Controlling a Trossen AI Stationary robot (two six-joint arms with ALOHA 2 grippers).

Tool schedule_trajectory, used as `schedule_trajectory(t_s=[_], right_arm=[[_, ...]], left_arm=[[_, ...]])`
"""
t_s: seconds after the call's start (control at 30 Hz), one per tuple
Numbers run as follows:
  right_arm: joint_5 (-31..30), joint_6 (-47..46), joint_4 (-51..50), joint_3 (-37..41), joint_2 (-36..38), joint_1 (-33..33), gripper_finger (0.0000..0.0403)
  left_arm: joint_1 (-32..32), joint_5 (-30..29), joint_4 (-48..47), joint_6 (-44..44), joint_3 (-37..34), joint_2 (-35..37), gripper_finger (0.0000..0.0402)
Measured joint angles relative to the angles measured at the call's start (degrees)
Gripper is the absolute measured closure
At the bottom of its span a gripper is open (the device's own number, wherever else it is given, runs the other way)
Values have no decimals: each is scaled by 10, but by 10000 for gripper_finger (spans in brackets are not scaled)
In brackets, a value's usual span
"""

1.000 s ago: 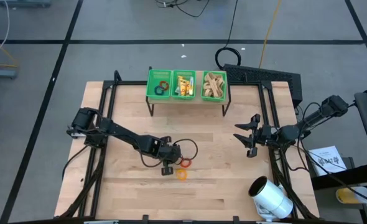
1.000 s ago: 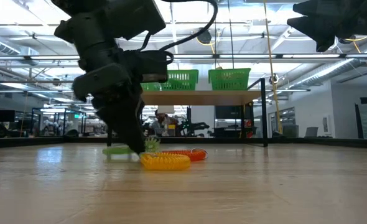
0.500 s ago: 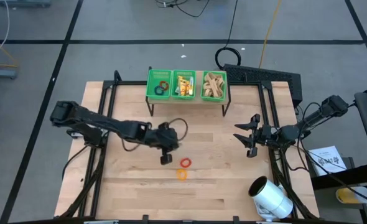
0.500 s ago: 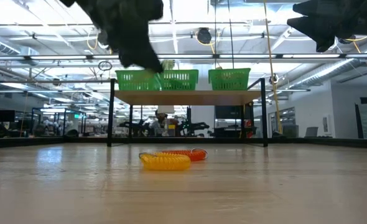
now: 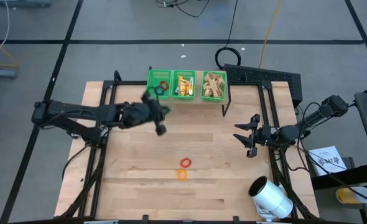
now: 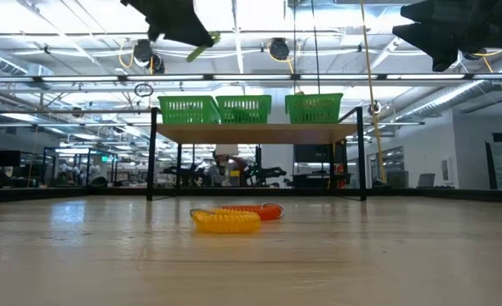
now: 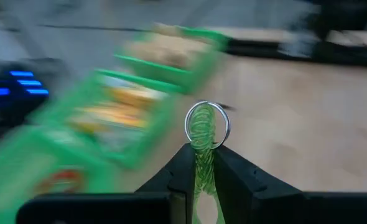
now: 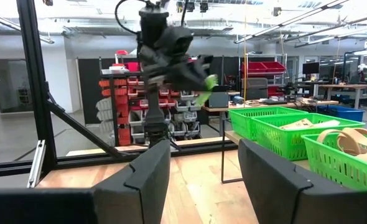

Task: Pick & Place Office Desk Supplies
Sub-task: Put the green spring keychain into the left green bin on the shelf

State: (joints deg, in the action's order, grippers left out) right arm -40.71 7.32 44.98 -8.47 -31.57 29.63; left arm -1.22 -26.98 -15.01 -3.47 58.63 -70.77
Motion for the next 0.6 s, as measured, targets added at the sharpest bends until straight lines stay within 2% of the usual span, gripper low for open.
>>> schedule_trajectory(t_s=[0.13,0.23,0.37,0.6], right_arm=[[0,0,0,0,0,0,220],[0,0,0,0,0,0,220],[0,0,-1,0,0,0,220],[0,3,-2,0,0,0,220]], left_arm=[[38,-106,29,5,1,17,346],[73,-156,48,5,1,18,346],[126,-160,60,4,1,18,346],[207,-120,59,-26,1,18,346]])
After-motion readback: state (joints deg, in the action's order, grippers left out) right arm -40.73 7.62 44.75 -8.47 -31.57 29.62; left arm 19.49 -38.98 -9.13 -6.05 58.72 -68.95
